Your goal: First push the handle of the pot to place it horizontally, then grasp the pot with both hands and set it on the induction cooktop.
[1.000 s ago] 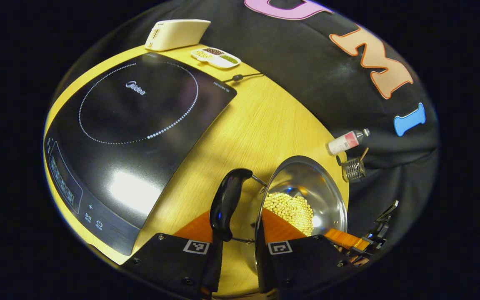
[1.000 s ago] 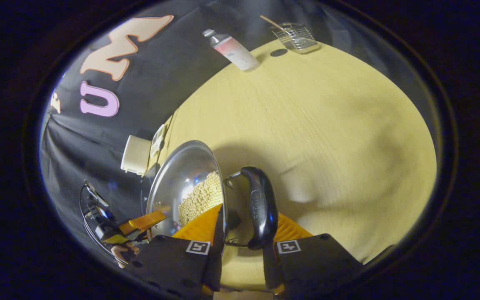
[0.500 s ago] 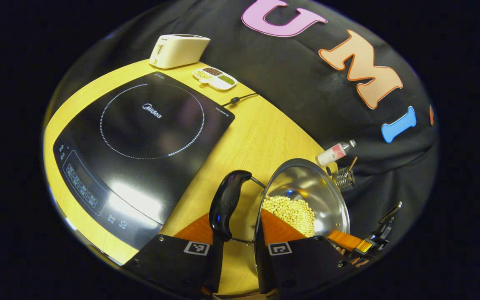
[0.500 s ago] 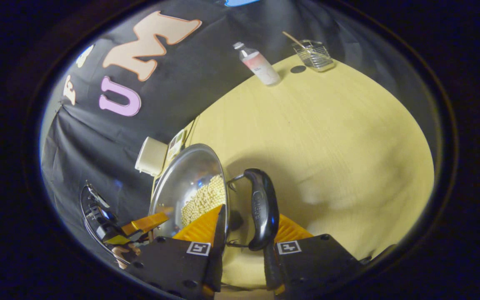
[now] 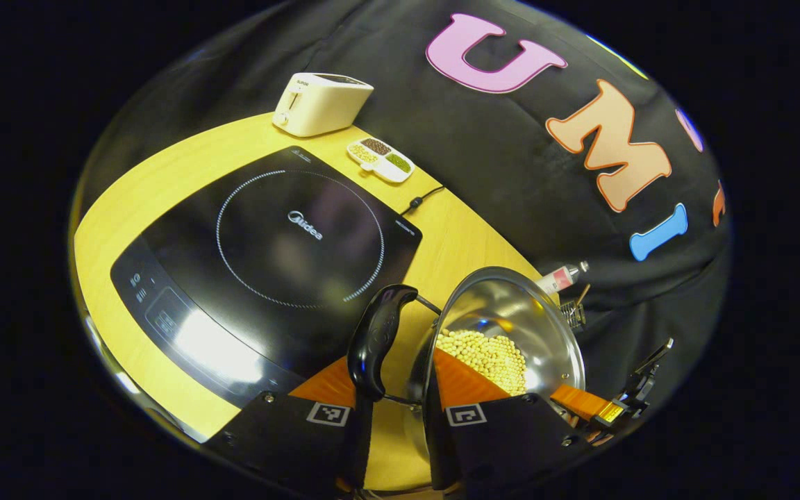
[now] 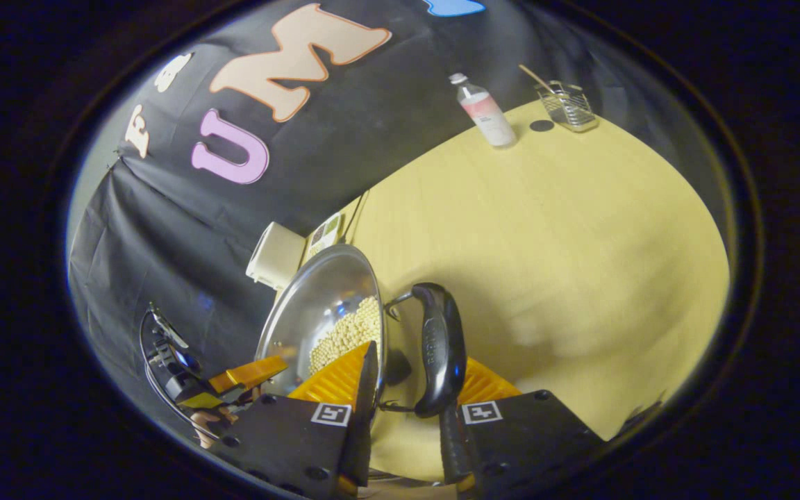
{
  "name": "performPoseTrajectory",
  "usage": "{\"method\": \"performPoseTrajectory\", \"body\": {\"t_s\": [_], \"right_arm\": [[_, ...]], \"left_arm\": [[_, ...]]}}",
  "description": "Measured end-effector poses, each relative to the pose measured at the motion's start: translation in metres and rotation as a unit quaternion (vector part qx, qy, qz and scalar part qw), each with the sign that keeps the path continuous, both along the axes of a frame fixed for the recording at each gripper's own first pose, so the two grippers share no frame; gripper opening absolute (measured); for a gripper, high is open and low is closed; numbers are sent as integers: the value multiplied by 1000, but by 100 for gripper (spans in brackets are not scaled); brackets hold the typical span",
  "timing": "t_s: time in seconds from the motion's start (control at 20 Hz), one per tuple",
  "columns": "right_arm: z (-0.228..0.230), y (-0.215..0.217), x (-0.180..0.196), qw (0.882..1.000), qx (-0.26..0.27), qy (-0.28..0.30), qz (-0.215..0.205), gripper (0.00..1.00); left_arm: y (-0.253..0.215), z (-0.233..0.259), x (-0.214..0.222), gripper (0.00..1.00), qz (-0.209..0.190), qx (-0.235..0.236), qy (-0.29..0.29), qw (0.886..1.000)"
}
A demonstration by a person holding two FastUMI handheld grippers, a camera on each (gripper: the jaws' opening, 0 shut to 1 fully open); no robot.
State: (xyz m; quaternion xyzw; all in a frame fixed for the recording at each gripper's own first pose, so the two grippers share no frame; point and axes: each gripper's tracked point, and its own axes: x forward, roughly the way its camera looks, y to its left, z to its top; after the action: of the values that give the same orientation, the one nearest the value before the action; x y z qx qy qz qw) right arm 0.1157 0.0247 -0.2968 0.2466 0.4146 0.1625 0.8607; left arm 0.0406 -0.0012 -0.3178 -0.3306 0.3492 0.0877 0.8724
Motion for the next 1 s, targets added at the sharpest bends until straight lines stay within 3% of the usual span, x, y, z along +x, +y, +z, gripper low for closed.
{"method": "performPoseTrajectory", "body": {"t_s": [0.15, 0.35, 0.5, 0.6, 0.7, 1.0], "right_arm": [[0, 40, -6, 1000, -3, 0, -10, 43], [-8, 103, -10, 1000, -2, 2, -17, 43], [-19, 151, -10, 1000, 3, 7, -17, 43], [-25, 172, -8, 1000, 6, 6, -19, 43], [-29, 192, -3, 1000, 8, 5, -21, 43], [-34, 219, 10, 1000, 5, -9, -16, 43]], "left_arm": [[39, -2, -1, 39, -5, -7, 4, 1000], [101, -5, 1, 33, -12, 3, 5, 1000], [147, -4, 2, 36, -10, 22, 1, 1000], [171, -7, 5, 33, -11, 30, 0, 999], [190, -10, 10, 38, -11, 35, -4, 999], [218, -15, 17, 38, -3, 38, -16, 999]]}}
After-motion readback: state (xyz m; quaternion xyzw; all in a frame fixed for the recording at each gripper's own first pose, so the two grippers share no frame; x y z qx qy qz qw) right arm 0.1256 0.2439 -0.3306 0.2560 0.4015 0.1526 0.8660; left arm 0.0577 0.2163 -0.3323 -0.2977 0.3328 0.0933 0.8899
